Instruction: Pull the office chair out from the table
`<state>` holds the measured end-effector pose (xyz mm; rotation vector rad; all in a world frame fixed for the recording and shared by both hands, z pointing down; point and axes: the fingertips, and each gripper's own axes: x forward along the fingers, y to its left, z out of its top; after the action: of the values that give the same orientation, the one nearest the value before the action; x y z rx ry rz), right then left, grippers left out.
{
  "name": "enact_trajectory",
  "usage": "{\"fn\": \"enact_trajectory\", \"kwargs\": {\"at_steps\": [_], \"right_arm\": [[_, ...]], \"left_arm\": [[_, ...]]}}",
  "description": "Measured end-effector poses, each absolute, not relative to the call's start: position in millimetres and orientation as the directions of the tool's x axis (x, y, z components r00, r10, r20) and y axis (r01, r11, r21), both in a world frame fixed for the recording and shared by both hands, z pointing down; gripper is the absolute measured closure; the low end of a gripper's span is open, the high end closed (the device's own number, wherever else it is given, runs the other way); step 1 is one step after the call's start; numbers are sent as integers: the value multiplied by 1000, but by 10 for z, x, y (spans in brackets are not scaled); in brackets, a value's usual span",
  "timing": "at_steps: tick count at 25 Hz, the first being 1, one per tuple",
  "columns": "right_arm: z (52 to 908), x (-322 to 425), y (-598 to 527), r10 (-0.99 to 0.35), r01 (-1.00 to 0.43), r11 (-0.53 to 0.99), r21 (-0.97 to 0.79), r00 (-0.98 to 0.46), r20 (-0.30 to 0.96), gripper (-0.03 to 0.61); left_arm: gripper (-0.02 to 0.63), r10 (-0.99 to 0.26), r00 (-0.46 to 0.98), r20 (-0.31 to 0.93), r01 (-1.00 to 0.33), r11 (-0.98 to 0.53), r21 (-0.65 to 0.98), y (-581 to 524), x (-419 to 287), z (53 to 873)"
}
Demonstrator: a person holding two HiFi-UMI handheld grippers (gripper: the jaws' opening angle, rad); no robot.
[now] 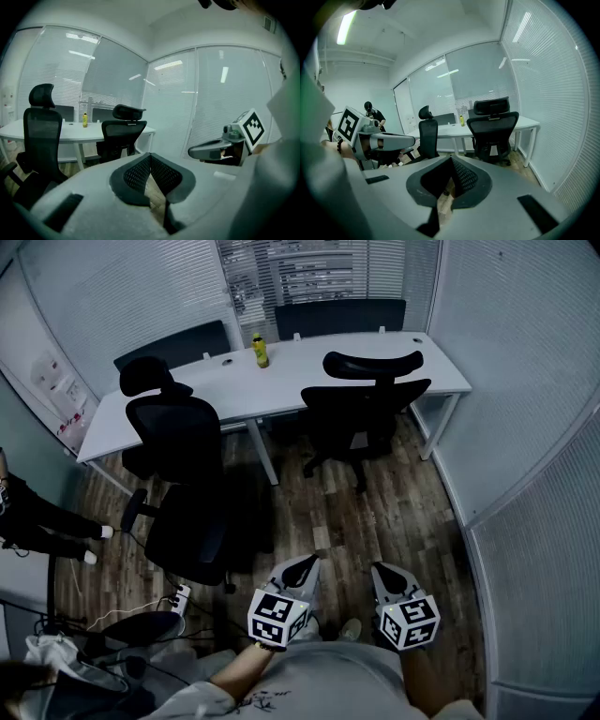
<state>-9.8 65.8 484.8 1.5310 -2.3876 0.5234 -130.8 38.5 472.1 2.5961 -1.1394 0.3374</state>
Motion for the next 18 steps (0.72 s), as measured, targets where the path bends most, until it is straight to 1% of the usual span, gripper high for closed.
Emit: {"fn": "enact_trajectory", "kwargs": {"at_steps": [12,18], "right_arm": [[4824,-259,593,-815,-908,391,-150,-417,402,572],[4771,-348,520,-831,-912,375,-169,-411,375,571]], "left_arm": [[603,-680,660,318,-745,-647,162,321,-1440,4698],[603,-681,662,313,-744,-646,171,258,-1569,4694]]}}
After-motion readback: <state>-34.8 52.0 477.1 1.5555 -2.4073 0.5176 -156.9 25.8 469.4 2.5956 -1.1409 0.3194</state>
